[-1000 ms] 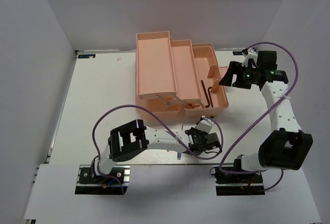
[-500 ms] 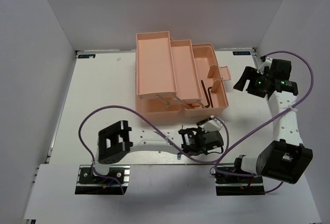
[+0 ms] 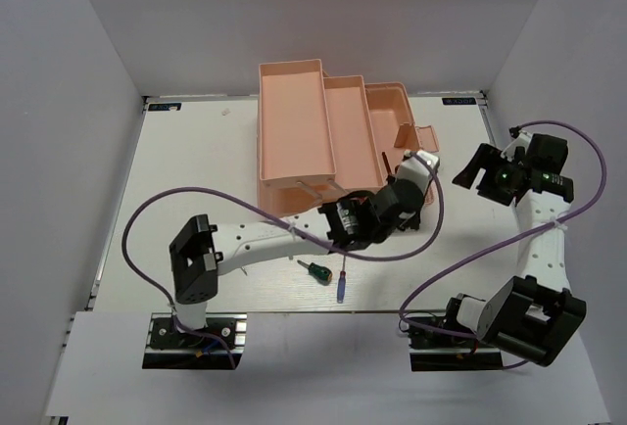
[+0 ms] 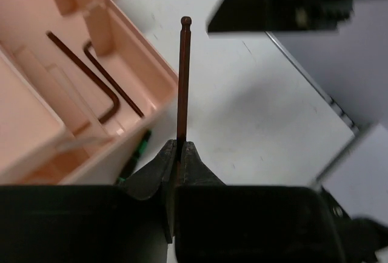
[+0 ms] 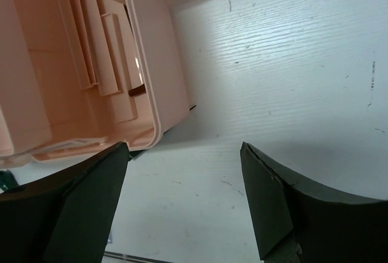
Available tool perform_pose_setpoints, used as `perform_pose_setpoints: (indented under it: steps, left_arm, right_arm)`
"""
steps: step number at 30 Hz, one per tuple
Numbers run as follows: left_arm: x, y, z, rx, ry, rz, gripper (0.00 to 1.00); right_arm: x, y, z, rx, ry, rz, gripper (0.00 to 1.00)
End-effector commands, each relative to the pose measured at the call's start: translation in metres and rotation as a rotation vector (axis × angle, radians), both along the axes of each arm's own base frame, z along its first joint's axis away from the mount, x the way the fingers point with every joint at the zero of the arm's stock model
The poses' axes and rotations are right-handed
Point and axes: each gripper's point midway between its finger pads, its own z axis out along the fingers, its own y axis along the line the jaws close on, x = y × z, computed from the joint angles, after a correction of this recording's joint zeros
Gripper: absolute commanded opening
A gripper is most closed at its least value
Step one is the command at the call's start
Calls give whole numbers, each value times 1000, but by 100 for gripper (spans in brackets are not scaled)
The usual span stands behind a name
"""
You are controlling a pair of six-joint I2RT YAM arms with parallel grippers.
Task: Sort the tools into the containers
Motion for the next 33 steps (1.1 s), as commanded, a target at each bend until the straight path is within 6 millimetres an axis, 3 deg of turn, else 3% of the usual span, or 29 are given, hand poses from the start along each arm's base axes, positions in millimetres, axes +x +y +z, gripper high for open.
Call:
perform_pose_setpoints:
  steps: [1,2,4,7,8,9,10,12,13,18,19,20,22,25,27,28,29,30,31,32,33]
  left_arm:
    - [51,4,32,-46,-90,129,0]
    - [61,-2,21,-35,-87,142,0]
    - [79,-9,31,-74,-109,165,0]
    - [111,-18,25,-80,-120,206,0]
    - [124,-17,31,-92,-125,226,0]
    - [131,-17,27,-88,-125,237,0]
    - [137,-22,13,-73,-114,228,0]
    - [154,-20,13,-80,-114,246,0]
    - [157,-21,5,-72,-104,233,2]
    - [182,-18,2,-86,-97,240,38]
    - [181,-19,2,-88,-94,230,44]
    - [180,-23,4,-99,-93,212,55]
    - [182,-24,8,-113,-88,188,65]
    - [176,-31,24,-148,-88,139,70]
    - [162,-30,42,-155,-115,85,70]
    - [151,-29,31,-121,-106,52,67]
    - [135,-25,57,-139,-147,8,62]
    - [125,-20,59,-133,-143,-30,55]
    - [108,-15,34,-80,-111,-75,33]
    - [92,-12,27,-54,-99,-126,24]
    - [76,2,37,-33,-113,-188,16]
  right_arm:
    - [-4,10,9,20,-77,75,80]
    - [-8,13,12,20,-93,91,80]
    - [-13,21,11,33,-112,140,80]
    - [-22,30,4,56,-120,198,69]
    - [-24,32,0,66,-110,208,62]
    - [-28,35,-4,67,-109,229,44]
    - [-31,42,-3,91,-124,272,33]
    - [-42,56,-9,134,-137,355,9]
    - [-46,65,-8,160,-156,406,7]
    - [-63,83,-16,211,-175,491,12]
    - [-67,89,-15,209,-202,544,19]
    - [-69,91,-16,208,-205,557,23]
    - [-73,96,-17,193,-236,621,35]
    - [-79,102,-25,139,-301,746,44]
    - [-82,104,-31,56,-368,868,51]
    - [-82,104,-34,31,-377,889,53]
    - [-81,98,-41,-36,-377,915,55]
    - [-78,96,-39,-54,-377,917,56]
    - [-75,93,-37,-68,-372,909,56]
    - [-68,89,-33,-91,-377,897,48]
    - [-66,82,-36,-94,-314,833,44]
